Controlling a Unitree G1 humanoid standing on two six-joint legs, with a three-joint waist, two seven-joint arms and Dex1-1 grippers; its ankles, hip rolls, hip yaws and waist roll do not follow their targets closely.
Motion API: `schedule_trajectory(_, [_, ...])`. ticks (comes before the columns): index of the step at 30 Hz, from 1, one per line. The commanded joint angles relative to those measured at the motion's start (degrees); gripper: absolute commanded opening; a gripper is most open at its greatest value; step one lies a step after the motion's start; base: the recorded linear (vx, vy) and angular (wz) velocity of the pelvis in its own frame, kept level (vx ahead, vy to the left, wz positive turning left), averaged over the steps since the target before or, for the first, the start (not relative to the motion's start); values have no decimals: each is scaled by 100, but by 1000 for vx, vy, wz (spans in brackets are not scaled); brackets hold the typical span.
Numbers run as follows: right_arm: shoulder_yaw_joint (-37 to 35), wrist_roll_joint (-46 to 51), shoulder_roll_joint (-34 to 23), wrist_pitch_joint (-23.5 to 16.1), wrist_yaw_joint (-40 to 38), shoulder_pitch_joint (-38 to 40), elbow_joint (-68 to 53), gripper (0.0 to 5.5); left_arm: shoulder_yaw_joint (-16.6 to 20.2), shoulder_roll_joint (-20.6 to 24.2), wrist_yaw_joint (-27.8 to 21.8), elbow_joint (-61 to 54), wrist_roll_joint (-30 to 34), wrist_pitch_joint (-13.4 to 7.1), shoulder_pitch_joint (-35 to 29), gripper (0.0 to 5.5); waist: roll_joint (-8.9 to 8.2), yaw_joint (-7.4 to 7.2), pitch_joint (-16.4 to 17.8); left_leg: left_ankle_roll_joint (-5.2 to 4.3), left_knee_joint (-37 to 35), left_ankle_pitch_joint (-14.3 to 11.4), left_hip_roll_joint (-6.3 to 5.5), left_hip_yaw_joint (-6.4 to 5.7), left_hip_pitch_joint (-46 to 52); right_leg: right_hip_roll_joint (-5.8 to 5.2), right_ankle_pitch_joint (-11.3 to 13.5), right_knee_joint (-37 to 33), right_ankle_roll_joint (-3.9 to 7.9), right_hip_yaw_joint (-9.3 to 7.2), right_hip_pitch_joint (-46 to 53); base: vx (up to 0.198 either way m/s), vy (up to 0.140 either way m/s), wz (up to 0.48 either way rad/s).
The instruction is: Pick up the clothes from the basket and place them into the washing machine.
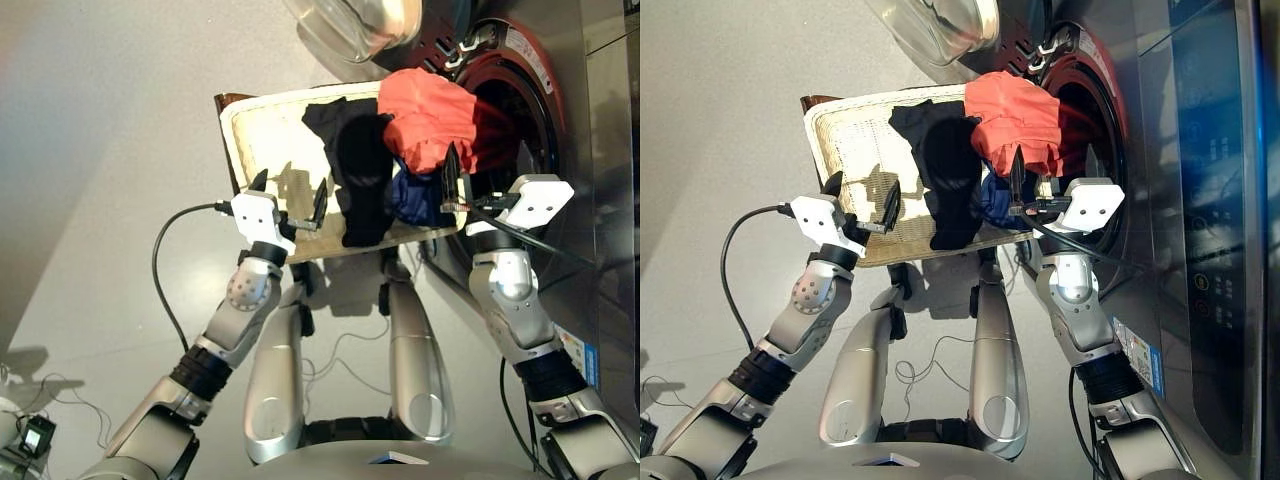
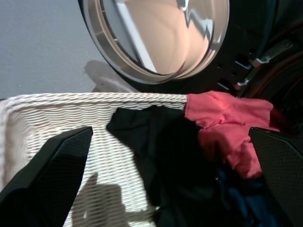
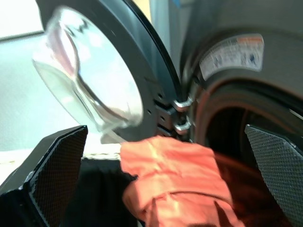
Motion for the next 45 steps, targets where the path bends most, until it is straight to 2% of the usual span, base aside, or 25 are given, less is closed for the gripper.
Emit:
schedule_trajectory(1, [276,-41,-106,-351,13,-178,-965,550,-94,-291,341,67,29,-226,-653,550,-131,-244,-263,-468,261,169,160,-272,-399,-113,363,-426,599,-84,147,0,0,0])
schedule_trajectory(9, [1048,-253,-168,-47,-32,-920,-1361,550,-426,-697,659,531,-132,57,-1472,550,-239,-356,-61,-494,439,167,255,-199,-614,-67,405,-347,588,-29,-40,0,0,0])
schedule_trajectory(13, [1443,-321,-63,47,-84,-1330,-1328,550,-453,-901,803,936,-167,129,-1747,550,-259,-392,-26,-496,502,161,275,-180,-719,-58,409,-303,568,-10,-150,0,0,0])
schedule_trajectory(20, [2131,-198,182,180,-103,-1953,-1261,550,-432,-1382,1108,2001,-556,322,-2201,550,-294,-433,-26,-491,713,123,333,-194,-1007,-22,389,-143,523,24,-407,0,0,0])
schedule_trajectory(25, [2483,-30,306,215,-218,-2305,-1280,550,-364,-1727,1327,2595,-984,382,-2440,550,-275,-456,-25,-474,969,52,386,-207,-1268,11,308,98,471,56,-650,0,0,0])
schedule_trajectory(35, [2845,153,478,203,-307,-2661,-1200,550,5,-1943,1631,3703,-954,566,-2678,550,-324,-497,-25,-490,1451,-100,543,-187,-1680,120,153,547,387,90,-1090,0,0,0])
schedule_trajectory(45, [2955,356,538,75,-192,-2759,-1230,550,697,-1874,1767,4926,-880,702,-3186,550,-448,-620,-25,-496,1601,-179,658,-141,-1834,220,152,650,388,157,-1308,0,0,0])
